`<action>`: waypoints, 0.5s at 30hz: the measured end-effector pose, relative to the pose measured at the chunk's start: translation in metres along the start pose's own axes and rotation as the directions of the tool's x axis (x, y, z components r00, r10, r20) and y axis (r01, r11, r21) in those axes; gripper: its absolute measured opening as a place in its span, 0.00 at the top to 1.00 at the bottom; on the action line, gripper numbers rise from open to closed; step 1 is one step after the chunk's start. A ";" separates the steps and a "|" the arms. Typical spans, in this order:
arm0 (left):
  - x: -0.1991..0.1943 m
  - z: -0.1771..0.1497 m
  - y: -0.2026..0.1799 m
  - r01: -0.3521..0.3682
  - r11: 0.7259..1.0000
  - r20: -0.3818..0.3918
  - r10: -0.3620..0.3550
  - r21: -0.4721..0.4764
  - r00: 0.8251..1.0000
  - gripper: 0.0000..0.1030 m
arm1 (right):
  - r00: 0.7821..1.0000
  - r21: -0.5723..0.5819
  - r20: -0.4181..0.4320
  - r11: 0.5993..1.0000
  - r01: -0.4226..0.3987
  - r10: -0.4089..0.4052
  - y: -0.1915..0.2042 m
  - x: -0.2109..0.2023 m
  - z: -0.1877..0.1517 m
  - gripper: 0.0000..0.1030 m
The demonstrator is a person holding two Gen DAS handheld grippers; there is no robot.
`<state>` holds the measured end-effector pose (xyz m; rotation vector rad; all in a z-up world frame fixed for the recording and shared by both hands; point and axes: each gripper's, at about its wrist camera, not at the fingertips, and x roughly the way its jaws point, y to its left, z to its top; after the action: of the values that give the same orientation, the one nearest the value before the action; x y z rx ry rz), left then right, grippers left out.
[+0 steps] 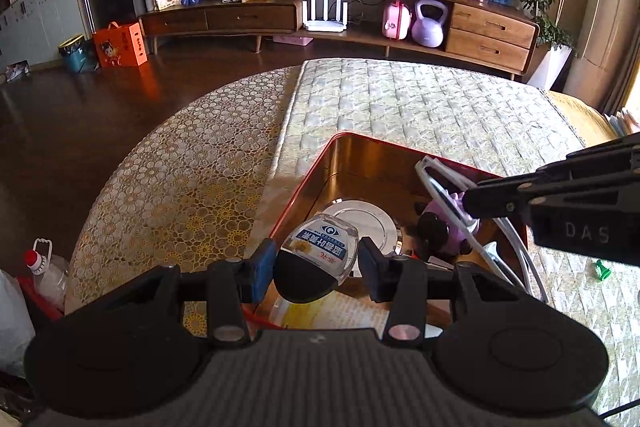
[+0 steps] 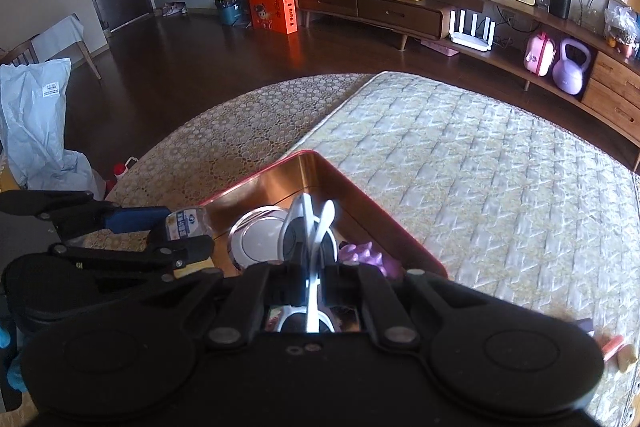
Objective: Organize rigid objects
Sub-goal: 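Carry the bottle into the red box with the left tool while the right carries the sunglasses there, then release the bottle with the left tool while the right releases the sunglasses into the box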
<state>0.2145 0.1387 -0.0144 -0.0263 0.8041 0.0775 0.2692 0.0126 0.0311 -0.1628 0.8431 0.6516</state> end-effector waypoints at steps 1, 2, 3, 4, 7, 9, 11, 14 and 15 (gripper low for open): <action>0.003 0.001 -0.001 -0.002 1.000 -0.002 0.002 0.002 1.000 0.58 | 1.000 0.002 -0.003 1.000 0.000 0.000 0.001 0.002 0.000 0.96; 0.006 0.002 -0.002 -0.005 1.000 -0.005 0.005 0.002 1.000 0.58 | 1.000 0.002 -0.006 1.000 0.001 -0.001 0.002 0.005 0.000 0.96; 0.009 0.002 -0.002 -0.004 1.000 -0.008 0.004 0.000 1.000 0.58 | 1.000 0.004 -0.006 1.000 -0.001 0.001 0.002 0.007 0.000 0.96; 0.012 0.003 -0.003 -0.001 1.000 -0.011 0.000 -0.003 1.000 0.58 | 1.000 0.006 -0.007 1.000 -0.003 0.003 0.003 0.009 0.001 0.96; 0.021 0.004 -0.003 0.004 1.000 -0.020 -0.004 -0.005 1.000 0.58 | 1.000 0.009 -0.018 1.000 -0.006 0.007 0.004 0.018 0.002 0.96; 0.025 0.003 -0.003 0.006 1.000 -0.027 -0.006 -0.005 1.000 0.58 | 1.000 0.012 -0.029 1.000 -0.007 0.008 0.003 0.022 0.000 0.96; 0.029 0.001 -0.005 0.005 1.000 -0.036 -0.005 -0.001 0.999 0.58 | 0.999 0.010 -0.039 1.000 -0.009 0.009 0.003 0.026 -0.002 0.96; 0.034 -0.002 -0.006 0.005 1.000 -0.047 -0.005 -0.002 0.999 0.58 | 0.999 0.010 -0.052 1.000 -0.008 0.008 0.004 0.030 -0.005 0.96; 0.035 -0.003 -0.006 0.004 1.000 -0.049 -0.005 -0.003 0.999 0.58 | 0.998 0.009 -0.055 1.000 -0.006 0.007 0.004 0.030 -0.006 0.96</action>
<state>0.2373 0.1349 -0.0419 -0.0324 0.8527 0.0739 0.2773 0.0278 0.0056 -0.1708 0.9000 0.6518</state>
